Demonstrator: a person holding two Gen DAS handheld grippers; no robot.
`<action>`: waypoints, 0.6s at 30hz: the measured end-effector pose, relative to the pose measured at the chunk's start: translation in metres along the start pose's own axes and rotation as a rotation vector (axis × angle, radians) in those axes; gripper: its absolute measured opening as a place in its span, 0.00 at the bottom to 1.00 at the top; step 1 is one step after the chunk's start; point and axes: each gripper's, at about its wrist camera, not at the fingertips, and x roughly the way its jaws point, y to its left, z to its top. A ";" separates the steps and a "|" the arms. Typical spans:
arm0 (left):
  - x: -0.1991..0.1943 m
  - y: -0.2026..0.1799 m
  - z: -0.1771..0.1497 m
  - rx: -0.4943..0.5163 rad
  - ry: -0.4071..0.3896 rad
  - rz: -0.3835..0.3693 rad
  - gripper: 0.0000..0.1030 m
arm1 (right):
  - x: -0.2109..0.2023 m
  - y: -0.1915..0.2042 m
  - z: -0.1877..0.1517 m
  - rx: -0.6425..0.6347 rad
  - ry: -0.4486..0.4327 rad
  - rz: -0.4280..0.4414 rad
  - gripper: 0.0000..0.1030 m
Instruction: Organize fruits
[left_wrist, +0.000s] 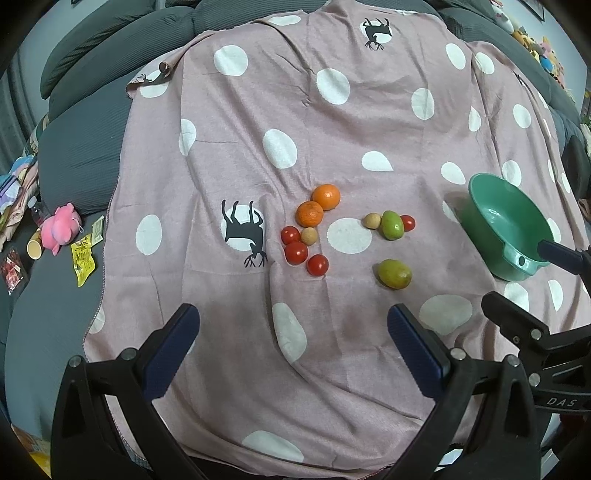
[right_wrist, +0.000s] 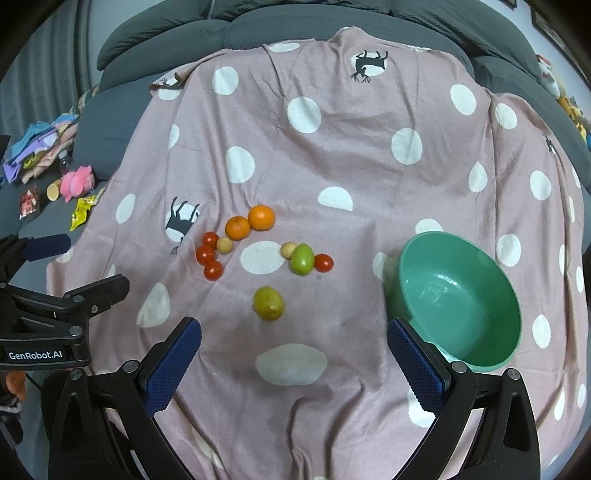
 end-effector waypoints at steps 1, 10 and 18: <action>0.000 -0.001 0.000 0.000 0.001 0.000 0.99 | 0.000 0.000 0.000 0.000 -0.001 -0.001 0.99; -0.001 -0.002 0.001 0.001 0.001 0.001 0.99 | -0.002 -0.001 0.000 -0.005 -0.002 -0.003 0.99; -0.001 -0.005 0.001 0.005 0.003 0.001 0.99 | -0.002 0.000 0.001 -0.004 -0.001 -0.004 0.99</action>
